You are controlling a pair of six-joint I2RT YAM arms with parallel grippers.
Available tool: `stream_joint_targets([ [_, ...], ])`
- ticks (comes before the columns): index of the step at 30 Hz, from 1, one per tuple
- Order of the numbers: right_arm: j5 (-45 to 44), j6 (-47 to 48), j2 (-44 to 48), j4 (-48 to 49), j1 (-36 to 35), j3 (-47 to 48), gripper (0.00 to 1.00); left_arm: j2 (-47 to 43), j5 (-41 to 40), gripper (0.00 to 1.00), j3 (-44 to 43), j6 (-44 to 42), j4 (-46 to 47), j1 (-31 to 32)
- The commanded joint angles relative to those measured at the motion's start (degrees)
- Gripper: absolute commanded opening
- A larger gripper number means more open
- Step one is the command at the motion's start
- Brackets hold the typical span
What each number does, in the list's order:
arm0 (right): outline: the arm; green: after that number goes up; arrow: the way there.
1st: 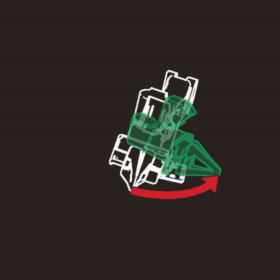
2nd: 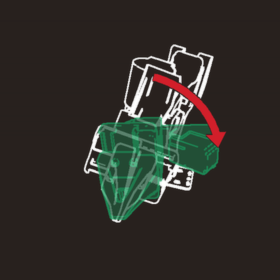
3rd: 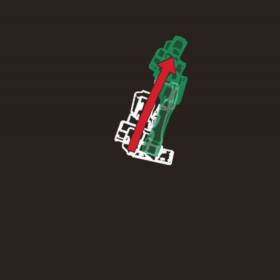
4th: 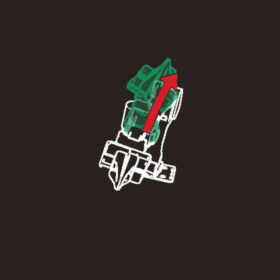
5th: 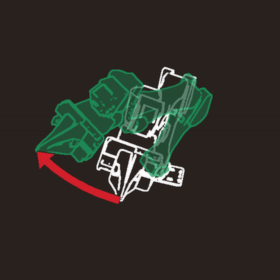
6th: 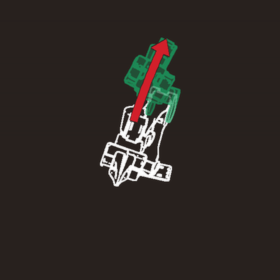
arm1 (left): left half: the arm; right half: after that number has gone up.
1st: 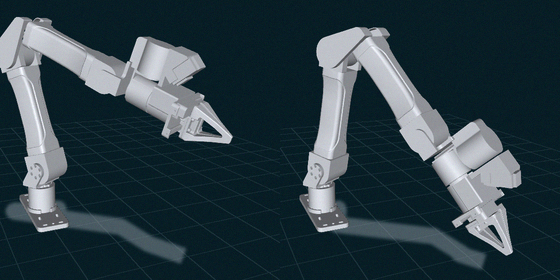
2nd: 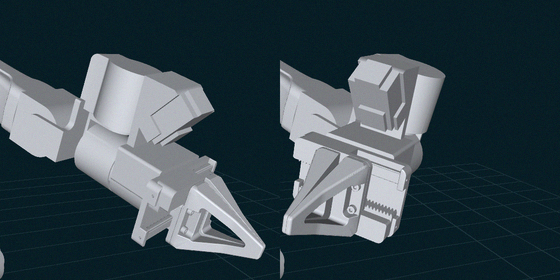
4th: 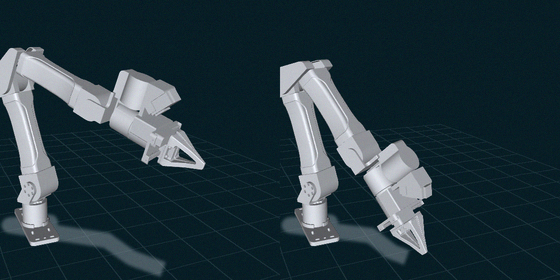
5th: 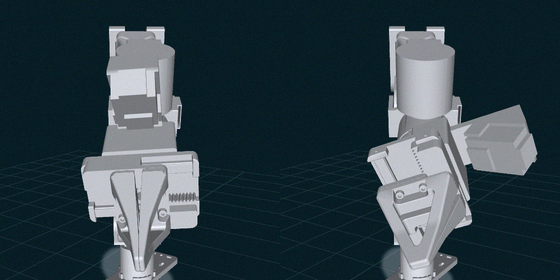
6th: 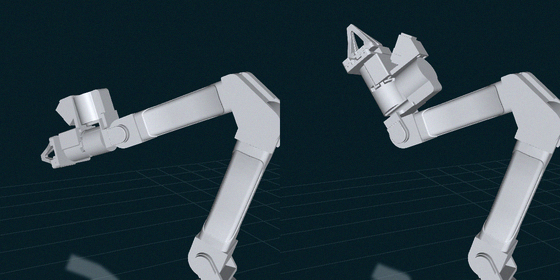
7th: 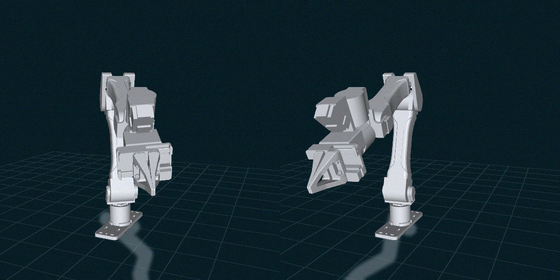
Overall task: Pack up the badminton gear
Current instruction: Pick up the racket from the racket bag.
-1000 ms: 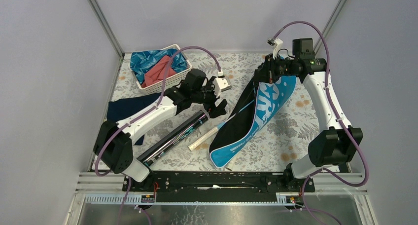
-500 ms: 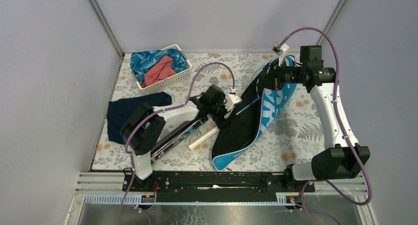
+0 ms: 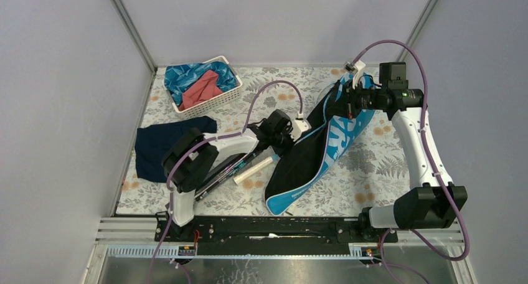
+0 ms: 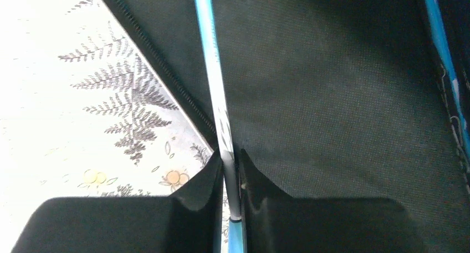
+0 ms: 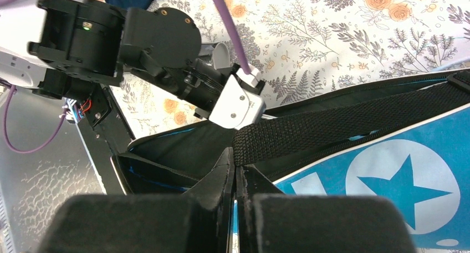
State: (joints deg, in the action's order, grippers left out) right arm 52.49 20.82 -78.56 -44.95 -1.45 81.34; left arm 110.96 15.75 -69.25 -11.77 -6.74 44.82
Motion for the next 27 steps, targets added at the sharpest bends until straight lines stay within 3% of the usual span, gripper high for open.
stream_joint_targets([
  [1,-1.37,1.77,1.93,-1.11,0.65,0.97,0.0,-4.6,3.47,0.09,-3.46,-1.89,-3.83,-0.81],
  [3,-2.61,2.02,1.81,-1.4,0.89,1.16,0.0,-5.85,5.14,0.0,-5.15,-2.22,-7.16,-0.83],
  [10,-5.79,3.01,1.67,-2.91,2.91,2.86,0.0,-10.62,5.08,0.0,-9.17,-2.99,-16.84,-1.29],
  [15,-6.46,3.94,0.93,-4.31,4.26,4.51,0.0,-13.81,-0.07,0.0,-9.36,-5.39,-20.47,-3.35],
  [21,-8.02,1.91,-0.7,-3.7,6.54,6.53,0.0,-19.1,-4.28,0.0,-6.51,-13.1,-27.49,-9.48],
  [27,-8.12,-0.85,-2.61,-1.96,7.34,8.2,0.0,-28.34,-4.81,0.0,0.11,-19.38,-32.84,-19.79],
])
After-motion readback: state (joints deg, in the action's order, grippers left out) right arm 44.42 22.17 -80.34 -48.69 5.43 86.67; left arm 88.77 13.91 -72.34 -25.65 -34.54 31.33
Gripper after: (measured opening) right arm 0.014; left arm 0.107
